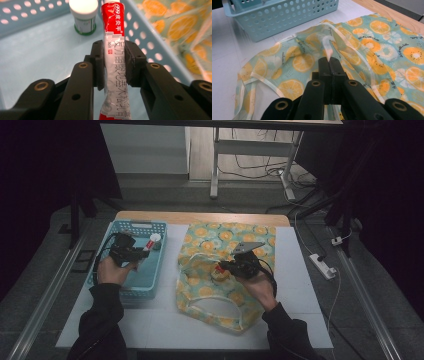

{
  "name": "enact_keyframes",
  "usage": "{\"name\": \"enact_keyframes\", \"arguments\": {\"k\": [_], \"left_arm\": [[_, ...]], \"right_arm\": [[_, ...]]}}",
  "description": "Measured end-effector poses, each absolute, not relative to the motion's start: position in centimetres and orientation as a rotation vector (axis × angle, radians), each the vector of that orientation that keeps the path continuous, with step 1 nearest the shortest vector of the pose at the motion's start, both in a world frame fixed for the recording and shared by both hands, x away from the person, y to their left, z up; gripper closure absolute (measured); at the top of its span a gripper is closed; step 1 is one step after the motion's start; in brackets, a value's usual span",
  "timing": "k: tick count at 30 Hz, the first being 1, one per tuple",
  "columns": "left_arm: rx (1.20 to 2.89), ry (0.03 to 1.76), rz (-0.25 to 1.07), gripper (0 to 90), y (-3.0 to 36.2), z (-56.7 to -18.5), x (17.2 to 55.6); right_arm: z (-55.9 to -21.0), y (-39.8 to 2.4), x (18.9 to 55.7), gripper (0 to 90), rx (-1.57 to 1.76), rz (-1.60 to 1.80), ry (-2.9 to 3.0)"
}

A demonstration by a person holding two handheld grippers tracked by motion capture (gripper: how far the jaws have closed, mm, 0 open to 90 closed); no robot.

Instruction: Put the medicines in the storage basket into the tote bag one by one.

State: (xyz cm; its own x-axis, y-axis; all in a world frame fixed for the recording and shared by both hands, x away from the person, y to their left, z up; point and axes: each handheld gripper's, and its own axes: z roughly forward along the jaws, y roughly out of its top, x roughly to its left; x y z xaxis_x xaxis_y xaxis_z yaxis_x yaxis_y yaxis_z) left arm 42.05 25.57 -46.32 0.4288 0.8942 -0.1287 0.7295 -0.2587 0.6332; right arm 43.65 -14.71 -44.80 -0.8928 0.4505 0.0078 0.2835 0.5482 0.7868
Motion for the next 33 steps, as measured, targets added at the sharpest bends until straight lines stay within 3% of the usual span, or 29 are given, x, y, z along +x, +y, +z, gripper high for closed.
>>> {"name": "enact_keyframes", "arguments": {"k": [11,33], "left_arm": [[2.006,1.305,0.382,71.1,24.8,-44.2,40.9],[2.062,1.087,0.219,71.1,19.3,-41.2,39.1]], "right_arm": [[-44.8,-14.7,43.7,90.0,0.623,1.263,2.583],[-44.5,-14.7,43.7,90.0,0.623,1.269,2.57]]}}
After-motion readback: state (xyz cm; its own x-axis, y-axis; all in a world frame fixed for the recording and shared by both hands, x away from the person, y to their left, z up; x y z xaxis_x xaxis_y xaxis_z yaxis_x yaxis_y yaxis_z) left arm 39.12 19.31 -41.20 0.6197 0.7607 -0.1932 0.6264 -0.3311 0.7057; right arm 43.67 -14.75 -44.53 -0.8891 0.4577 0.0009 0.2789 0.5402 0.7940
